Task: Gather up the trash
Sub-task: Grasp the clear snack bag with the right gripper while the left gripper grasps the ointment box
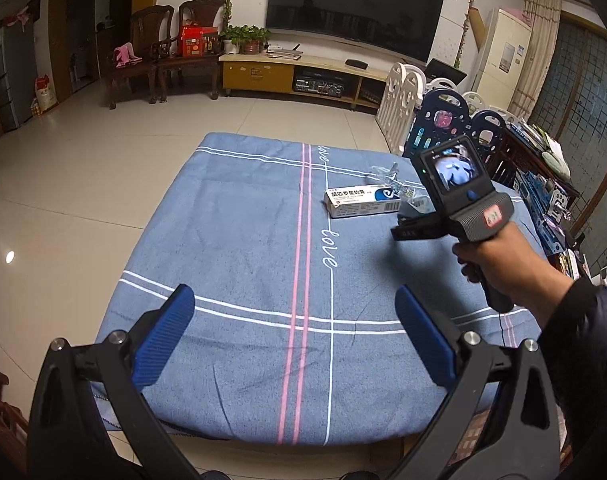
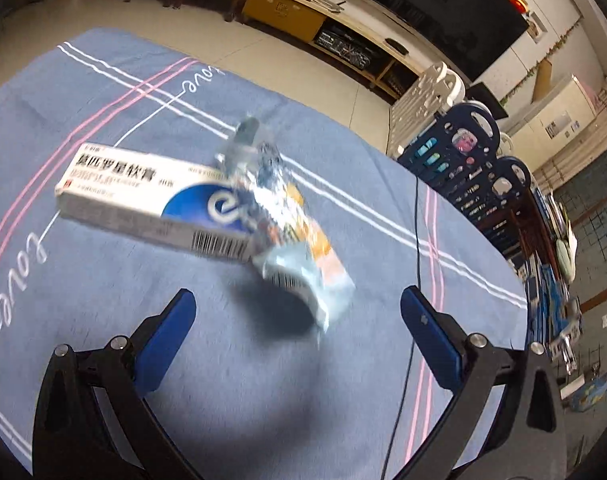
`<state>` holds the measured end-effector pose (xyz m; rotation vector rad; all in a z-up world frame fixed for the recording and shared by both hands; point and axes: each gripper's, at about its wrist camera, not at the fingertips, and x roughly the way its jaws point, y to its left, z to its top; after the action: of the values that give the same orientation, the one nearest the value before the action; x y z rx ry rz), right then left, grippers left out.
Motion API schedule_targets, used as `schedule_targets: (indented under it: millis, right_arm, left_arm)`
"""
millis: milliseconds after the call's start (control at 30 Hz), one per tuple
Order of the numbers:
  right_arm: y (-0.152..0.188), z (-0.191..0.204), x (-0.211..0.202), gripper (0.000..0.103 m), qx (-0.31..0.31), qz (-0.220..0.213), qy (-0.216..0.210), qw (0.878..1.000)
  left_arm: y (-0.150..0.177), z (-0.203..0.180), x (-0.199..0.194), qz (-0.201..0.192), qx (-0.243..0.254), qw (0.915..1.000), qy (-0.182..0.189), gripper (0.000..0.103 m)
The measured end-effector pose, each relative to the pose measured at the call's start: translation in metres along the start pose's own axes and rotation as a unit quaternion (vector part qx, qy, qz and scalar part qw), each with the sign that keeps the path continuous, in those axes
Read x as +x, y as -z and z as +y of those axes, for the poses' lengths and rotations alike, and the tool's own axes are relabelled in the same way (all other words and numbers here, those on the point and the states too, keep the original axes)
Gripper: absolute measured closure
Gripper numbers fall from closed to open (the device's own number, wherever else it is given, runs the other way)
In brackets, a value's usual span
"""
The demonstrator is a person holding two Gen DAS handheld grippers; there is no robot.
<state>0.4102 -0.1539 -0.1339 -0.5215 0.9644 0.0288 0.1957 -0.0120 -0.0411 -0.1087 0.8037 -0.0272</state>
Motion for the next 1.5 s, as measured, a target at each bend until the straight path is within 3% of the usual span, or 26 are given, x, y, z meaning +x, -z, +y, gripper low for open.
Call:
schedule_targets:
  millis: [67,100,133,200,267,300,367,400,500,567,667,700,800,867,933,967,1000,1067,1100,1167,1233,1267,1433,1467,1500]
  right_arm:
    - [-0.001,0.001,0.006,0.019,0.002,0.007,-0.015,1.000]
    - [0.002,0.000,0.009,0.046,0.008,0.022,-0.023,0.999]
    - [0.006,-0.003,0.010,0.062,0.027,0.030,-0.033,0.999]
    - [0.021,-0.015,0.002,0.074,0.095,0.024,-0.068,0.993]
    - [0.039,-0.029,-0.013,0.089,0.178,0.010,-0.094,0.980]
    - [0.053,-0.038,-0.025,0.090,0.233,0.000,-0.118,0.965]
    - [0.085,-0.052,-0.053,0.091,0.342,-0.028,-0.171,0.923]
    - [0.104,-0.056,-0.070,0.092,0.395,-0.045,-0.201,0.895]
    - [0.122,-0.060,-0.113,0.092,0.458,-0.070,-0.262,0.847]
    - [0.130,-0.061,-0.153,0.092,0.468,-0.108,-0.261,0.837]
    - [0.160,-0.060,-0.196,0.092,0.513,-0.149,-0.275,0.799]
    - [0.167,-0.060,-0.205,0.092,0.521,-0.158,-0.273,0.793]
    - [0.155,-0.068,-0.211,0.092,0.511,-0.174,-0.289,0.790]
    - [0.146,-0.070,-0.212,0.092,0.502,-0.182,-0.277,0.799]
    - [0.143,-0.077,-0.207,0.092,0.506,-0.182,-0.281,0.795]
    - [0.145,-0.078,-0.205,0.092,0.509,-0.182,-0.284,0.792]
    - [0.145,-0.081,-0.202,0.092,0.511,-0.180,-0.290,0.789]
    - [0.146,-0.090,-0.197,0.092,0.516,-0.179,-0.296,0.783]
    - [0.149,-0.094,-0.196,0.092,0.518,-0.178,-0.297,0.782]
    - [0.152,-0.101,-0.193,0.092,0.524,-0.178,-0.302,0.776]
    - [0.155,-0.104,-0.195,0.092,0.523,-0.179,-0.298,0.778]
    - [0.156,-0.106,-0.196,0.092,0.522,-0.179,-0.298,0.779]
    - [0.156,-0.107,-0.197,0.092,0.529,-0.180,-0.299,0.773]
    - [0.154,-0.104,-0.197,0.092,0.525,-0.177,-0.303,0.775]
    - [0.153,-0.106,-0.195,0.092,0.524,-0.176,-0.306,0.775]
  left_arm:
    - [0.001,0.000,0.004,0.004,0.004,1.0000,-0.003,0.003]
    - [0.002,0.000,0.006,0.008,0.005,0.9999,-0.005,0.003]
    - [0.003,-0.001,0.008,0.012,0.005,0.9999,-0.005,0.003]
    - [0.004,-0.004,0.009,0.016,0.007,0.9998,-0.006,0.003]
    - [0.004,-0.007,0.010,0.016,0.013,0.9998,-0.007,0.003]
    - [0.005,-0.010,0.009,0.016,0.016,0.9997,-0.008,0.003]
    - [0.006,-0.013,0.010,0.018,0.022,0.9996,-0.009,0.003]
    - [0.007,-0.014,0.011,0.019,0.025,0.9994,-0.009,0.003]
    - [0.010,-0.017,0.014,0.024,0.036,0.9990,-0.010,0.003]
    - [0.013,-0.020,0.015,0.023,0.052,0.9983,-0.007,0.003]
    - [0.016,-0.027,0.021,0.017,0.102,0.9946,0.004,0.003]
    - [0.014,-0.028,0.024,0.013,0.115,0.9932,0.012,0.003]
    - [0.004,-0.034,0.042,0.008,0.160,0.9857,0.054,0.003]
    - [-0.005,-0.040,0.060,0.008,0.199,0.9764,0.083,0.003]
    - [-0.015,-0.053,0.085,0.017,0.269,0.9577,0.101,0.003]
    - [-0.019,-0.060,0.102,0.027,0.314,0.9422,0.113,0.003]
    - [-0.022,-0.064,0.117,0.034,0.341,0.9322,0.117,0.003]
    - [-0.031,-0.066,0.149,0.055,0.372,0.9185,0.122,0.003]
    - [-0.040,-0.064,0.171,0.066,0.377,0.9162,0.120,0.003]
    - [-0.062,-0.056,0.205,0.078,0.358,0.9218,0.126,0.003]
    - [-0.078,-0.052,0.226,0.088,0.343,0.9245,0.141,0.004]
    - [-0.084,-0.054,0.235,0.089,0.346,0.9225,0.146,0.004]
    - [-0.094,-0.092,0.273,0.112,0.402,0.8969,0.146,0.005]
    - [-0.094,-0.100,0.282,0.123,0.407,0.8943,0.141,0.006]
    - [-0.095,-0.103,0.288,0.131,0.405,0.8937,0.142,0.015]
